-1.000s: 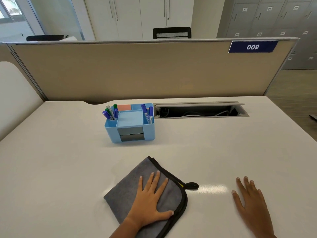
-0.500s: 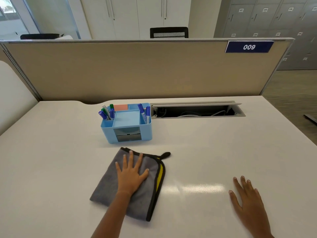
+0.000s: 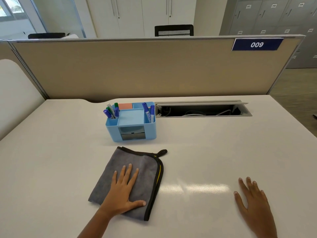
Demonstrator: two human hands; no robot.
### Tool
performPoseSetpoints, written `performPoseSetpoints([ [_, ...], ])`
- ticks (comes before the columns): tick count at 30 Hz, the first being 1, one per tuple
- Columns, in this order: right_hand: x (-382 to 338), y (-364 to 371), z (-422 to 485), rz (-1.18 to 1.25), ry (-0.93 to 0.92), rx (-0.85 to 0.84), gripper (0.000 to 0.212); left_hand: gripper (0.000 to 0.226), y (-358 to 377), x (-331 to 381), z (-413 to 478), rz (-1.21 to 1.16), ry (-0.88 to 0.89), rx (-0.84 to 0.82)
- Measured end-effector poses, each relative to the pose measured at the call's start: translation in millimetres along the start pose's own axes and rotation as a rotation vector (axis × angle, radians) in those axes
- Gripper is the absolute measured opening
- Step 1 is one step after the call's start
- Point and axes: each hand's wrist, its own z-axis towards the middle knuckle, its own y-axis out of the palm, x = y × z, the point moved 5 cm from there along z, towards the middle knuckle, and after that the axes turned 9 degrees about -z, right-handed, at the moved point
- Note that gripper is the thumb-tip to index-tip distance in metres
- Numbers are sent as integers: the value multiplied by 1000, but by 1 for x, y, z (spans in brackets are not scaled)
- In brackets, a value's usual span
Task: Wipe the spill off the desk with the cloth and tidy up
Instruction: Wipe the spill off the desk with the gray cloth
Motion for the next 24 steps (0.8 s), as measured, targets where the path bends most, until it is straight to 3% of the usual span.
performPoseSetpoints([
  [5, 0, 1, -1, -7, -8, -10, 76, 94, -5, 3, 6, -26, -179, -1],
  [10, -1, 3, -1, -16, -10, -20, 97, 81, -7, 15, 18, -94, -282, 53],
  [15, 0, 2, -1, -29, -15, -22, 91, 92, -8, 23, 33, -145, -419, 107],
  [19, 0, 0, -1, -7, -3, -8, 74, 120, -10, 14, 40, -194, -327, 85],
  [21, -1, -1, -1, -2, 0, -12, 73, 117, -19, 0, 36, -170, -255, 68],
  [24, -1, -1, -1, 7, 2, -34, 71, 110, -28, -19, 31, -163, -306, 144],
])
